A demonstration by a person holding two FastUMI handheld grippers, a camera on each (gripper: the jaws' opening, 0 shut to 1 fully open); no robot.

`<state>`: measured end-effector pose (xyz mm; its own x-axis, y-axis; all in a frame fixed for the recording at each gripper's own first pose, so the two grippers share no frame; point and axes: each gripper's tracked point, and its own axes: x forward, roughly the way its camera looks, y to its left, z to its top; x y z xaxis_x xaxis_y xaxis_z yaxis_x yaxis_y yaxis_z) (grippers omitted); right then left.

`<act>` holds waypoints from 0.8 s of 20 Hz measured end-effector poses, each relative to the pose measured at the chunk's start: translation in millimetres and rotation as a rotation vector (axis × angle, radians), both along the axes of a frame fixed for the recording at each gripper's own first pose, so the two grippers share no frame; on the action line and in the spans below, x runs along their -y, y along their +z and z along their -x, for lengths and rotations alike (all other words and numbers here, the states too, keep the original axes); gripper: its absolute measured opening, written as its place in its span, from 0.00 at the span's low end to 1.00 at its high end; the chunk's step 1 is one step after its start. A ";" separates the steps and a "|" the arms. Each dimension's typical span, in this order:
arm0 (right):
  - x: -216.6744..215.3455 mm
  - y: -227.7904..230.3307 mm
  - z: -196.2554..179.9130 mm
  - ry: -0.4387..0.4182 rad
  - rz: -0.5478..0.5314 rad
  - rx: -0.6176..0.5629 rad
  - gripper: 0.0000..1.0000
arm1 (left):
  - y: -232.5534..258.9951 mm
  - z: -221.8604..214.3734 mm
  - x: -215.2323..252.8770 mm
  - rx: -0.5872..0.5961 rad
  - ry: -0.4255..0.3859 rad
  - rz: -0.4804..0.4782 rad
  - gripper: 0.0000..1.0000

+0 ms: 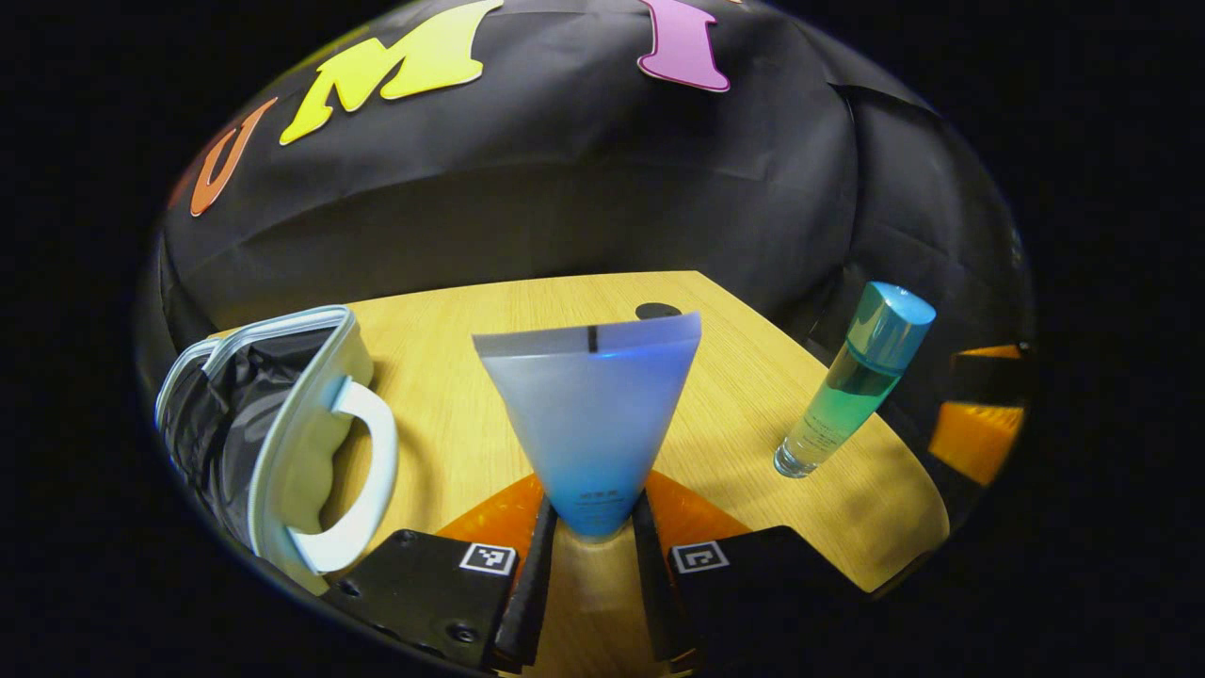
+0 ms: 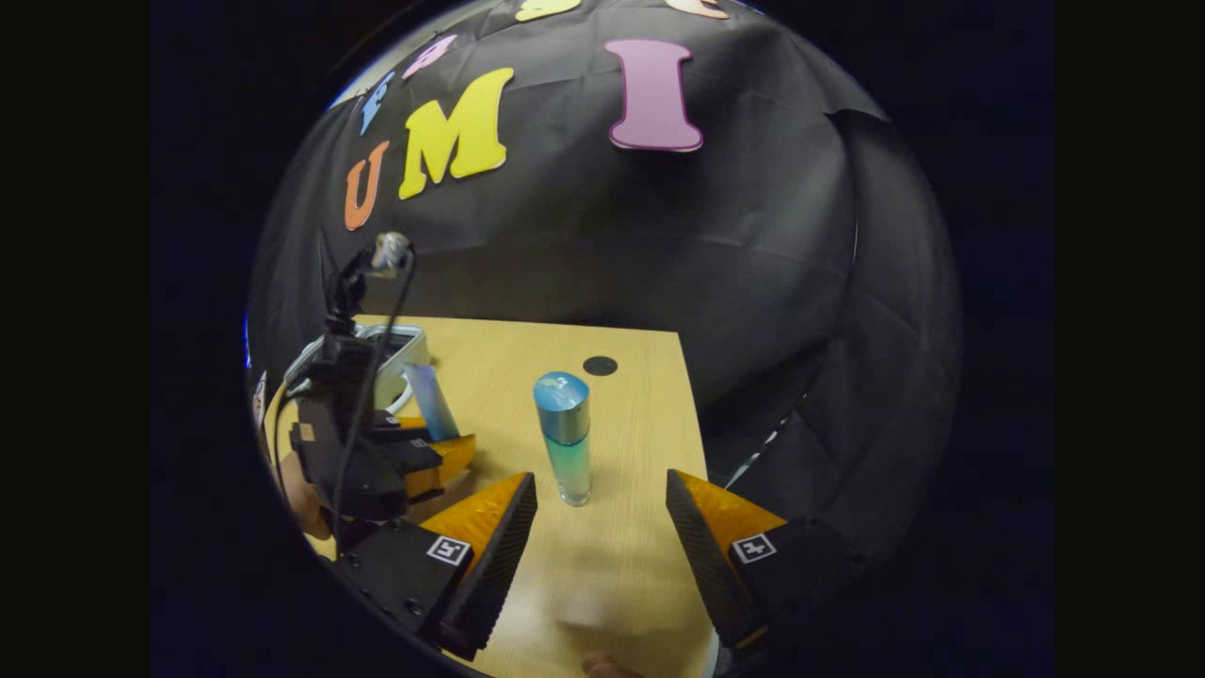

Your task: First open the suitcase, pack the skin care products into it, and then close the suitcase.

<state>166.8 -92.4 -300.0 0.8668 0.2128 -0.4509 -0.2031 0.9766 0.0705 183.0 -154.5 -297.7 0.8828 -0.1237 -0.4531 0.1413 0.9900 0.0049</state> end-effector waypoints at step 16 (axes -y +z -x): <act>-40.6 -32.1 -63.5 -0.090 0.066 0.015 0.38 | 103.3 134.5 -166.2 0.007 0.181 -0.014 0.46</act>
<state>230.3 -51.8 -332.1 0.8878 0.1041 -0.4484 -0.1151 0.9934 0.0027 48.5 11.8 -194.4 0.8934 0.0438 -0.4471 -0.0395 0.9990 0.0190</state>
